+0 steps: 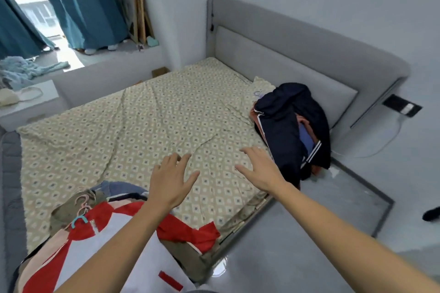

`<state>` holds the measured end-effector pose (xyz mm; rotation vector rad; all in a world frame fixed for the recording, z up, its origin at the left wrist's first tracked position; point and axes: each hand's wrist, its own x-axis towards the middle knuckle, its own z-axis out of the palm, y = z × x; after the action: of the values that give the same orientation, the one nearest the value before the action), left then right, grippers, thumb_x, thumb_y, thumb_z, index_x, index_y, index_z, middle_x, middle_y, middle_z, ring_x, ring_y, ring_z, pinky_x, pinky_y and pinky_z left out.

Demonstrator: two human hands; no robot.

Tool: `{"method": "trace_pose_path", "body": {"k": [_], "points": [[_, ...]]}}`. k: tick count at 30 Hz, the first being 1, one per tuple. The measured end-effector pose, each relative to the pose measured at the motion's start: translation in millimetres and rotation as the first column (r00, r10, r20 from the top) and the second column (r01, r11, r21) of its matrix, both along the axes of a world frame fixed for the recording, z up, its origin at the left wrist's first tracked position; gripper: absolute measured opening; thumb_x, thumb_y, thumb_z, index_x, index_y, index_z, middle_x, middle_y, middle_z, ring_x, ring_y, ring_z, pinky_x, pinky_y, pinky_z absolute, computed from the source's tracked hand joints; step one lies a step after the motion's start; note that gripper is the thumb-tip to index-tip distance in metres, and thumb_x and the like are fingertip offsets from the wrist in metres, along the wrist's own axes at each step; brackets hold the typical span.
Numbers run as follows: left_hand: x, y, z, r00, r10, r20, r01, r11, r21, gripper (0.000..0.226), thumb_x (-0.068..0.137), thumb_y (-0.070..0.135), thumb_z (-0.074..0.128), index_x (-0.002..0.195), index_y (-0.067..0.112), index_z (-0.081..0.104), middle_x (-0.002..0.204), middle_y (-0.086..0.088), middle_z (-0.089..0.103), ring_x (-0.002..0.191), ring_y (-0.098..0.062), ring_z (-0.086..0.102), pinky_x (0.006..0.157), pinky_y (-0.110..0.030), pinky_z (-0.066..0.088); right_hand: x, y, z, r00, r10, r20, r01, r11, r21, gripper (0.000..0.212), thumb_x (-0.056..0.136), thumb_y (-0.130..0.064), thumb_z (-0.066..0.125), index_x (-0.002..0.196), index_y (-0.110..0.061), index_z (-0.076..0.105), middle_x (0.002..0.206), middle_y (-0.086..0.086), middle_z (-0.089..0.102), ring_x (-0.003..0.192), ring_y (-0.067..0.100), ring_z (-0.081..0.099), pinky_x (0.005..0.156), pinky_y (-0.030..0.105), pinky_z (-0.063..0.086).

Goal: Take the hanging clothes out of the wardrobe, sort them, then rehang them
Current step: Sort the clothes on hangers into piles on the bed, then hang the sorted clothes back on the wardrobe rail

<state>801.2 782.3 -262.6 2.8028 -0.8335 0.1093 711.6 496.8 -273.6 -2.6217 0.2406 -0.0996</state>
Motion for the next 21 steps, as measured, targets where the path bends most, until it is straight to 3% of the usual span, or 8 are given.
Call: {"method": "trace_pose_path", "body": {"k": [3,9,21], "points": [[21,-43,4,0.998,-0.066,0.007,0.066,0.998,0.007,0.074,0.098,0.073,0.024,0.15,0.027,0.049,0.126,0.001,0.057,0.119,-0.024,0.054,0.092,-0.045,0.046,2,-37,5,0.997,-0.068,0.021,0.068,0.998,-0.001,0.058,0.101,-0.06,0.051,0.149,-0.029,0.045,0.146,-0.008,0.048,0.138,0.016,0.039,0.107,0.036,0.036],[78,-142,2,0.984,-0.179,-0.016,0.179,0.984,0.003,0.079,0.096,0.075,0.018,0.153,0.027,0.045,0.13,0.002,0.055,0.125,-0.023,0.051,0.098,-0.045,0.045,19,-113,6,0.983,-0.181,0.014,0.182,0.981,-0.063,0.059,0.1,-0.063,0.05,0.148,-0.029,0.044,0.138,-0.01,0.05,0.127,0.018,0.043,0.1,0.048,0.045],[127,-309,-9,0.952,-0.272,-0.14,0.27,0.962,-0.029,0.08,0.094,0.077,0.018,0.157,0.031,0.038,0.138,0.004,0.053,0.131,-0.02,0.049,0.103,-0.047,0.045,47,-248,-7,0.936,-0.353,-0.008,0.352,0.935,-0.049,0.058,0.099,-0.058,0.056,0.147,-0.026,0.048,0.142,-0.01,0.049,0.131,0.019,0.043,0.1,0.044,0.047]]}}
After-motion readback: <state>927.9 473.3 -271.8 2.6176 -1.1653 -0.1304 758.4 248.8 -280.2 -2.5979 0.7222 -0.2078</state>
